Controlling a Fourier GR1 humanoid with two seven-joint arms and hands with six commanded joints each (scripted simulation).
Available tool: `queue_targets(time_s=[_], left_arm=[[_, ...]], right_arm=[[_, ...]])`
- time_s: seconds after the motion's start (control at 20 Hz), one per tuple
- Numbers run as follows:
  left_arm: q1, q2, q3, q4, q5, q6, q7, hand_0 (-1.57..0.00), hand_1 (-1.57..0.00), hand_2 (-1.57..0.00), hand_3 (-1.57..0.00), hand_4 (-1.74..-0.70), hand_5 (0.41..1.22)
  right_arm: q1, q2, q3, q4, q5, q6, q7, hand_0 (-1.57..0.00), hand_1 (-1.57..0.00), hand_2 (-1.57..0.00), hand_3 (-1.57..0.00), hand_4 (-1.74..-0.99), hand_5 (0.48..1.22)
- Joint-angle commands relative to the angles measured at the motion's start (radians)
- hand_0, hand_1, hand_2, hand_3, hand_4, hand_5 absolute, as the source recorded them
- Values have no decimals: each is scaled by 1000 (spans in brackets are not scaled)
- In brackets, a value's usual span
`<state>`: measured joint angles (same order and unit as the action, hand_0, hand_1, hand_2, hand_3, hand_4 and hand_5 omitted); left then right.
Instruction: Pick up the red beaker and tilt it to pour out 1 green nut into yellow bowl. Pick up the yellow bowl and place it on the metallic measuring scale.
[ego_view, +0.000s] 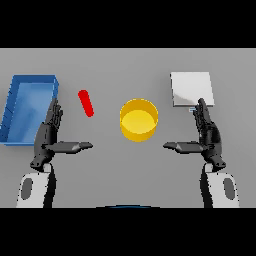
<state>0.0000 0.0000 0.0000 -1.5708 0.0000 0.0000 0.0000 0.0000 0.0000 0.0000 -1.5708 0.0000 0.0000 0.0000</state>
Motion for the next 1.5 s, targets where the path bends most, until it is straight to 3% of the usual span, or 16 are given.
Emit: queue_targets(time_s=[0.0, 0.25, 0.3, 0.35, 0.5, 0.7, 1.05, 1.45], left_arm=[[-4, -1, 0, 2, -1, 2, 2, 1, 1, 1, 1, -1204, 652], [-33, -17, -7, 24, -15, 18, 2, 1, 1, 1, 1, -1204, 652], [-8, 13, -37, -9, -62, 13, -1, 1, 1, 1, 1, -1204, 652], [17, 26, -67, -44, -99, 12, 1, 1, 1, 1, 1, -1207, 649], [33, 49, -92, -102, -128, 5, 50, 1, 1, 1, 1, -1223, 658], [23, 48, -114, -95, -151, -1, 78, 1, 1, 1, 1, -1239, 668], [-131, 35, -82, 105, -150, -4, 56, 1, 1, 1, 1, -1377, 738], [-296, 32, -11, 367, -146, 13, 5, 1, 1, 1, 1, -1339, 717]], right_arm=[[1, 0, 0, -1, -1, 0, 0, 1, 1, 1, 1, -1245, 681], [8, -4, -2, -17, -9, 5, -2, 1, 1, 1, 1, -1245, 681], [44, -54, 34, -52, 92, -11, -80, 1, 1, 1, 1, -1245, 681], [77, -68, 70, -83, 161, -26, -115, 1, 1, 1, 1, -1242, 678], [112, -77, 115, -116, 252, -49, -107, 1, 1, 1, 1, -1235, 678], [120, -85, 114, -150, 235, -32, -102, 1, 1, 1, 1, -1250, 681], [120, -72, 113, -148, 196, -7, -118, 1, 1, 1, 1, -1304, 678], [118, -76, 92, -144, 166, -2, -102, 1, 1, 1, 1, -1341, 689]])
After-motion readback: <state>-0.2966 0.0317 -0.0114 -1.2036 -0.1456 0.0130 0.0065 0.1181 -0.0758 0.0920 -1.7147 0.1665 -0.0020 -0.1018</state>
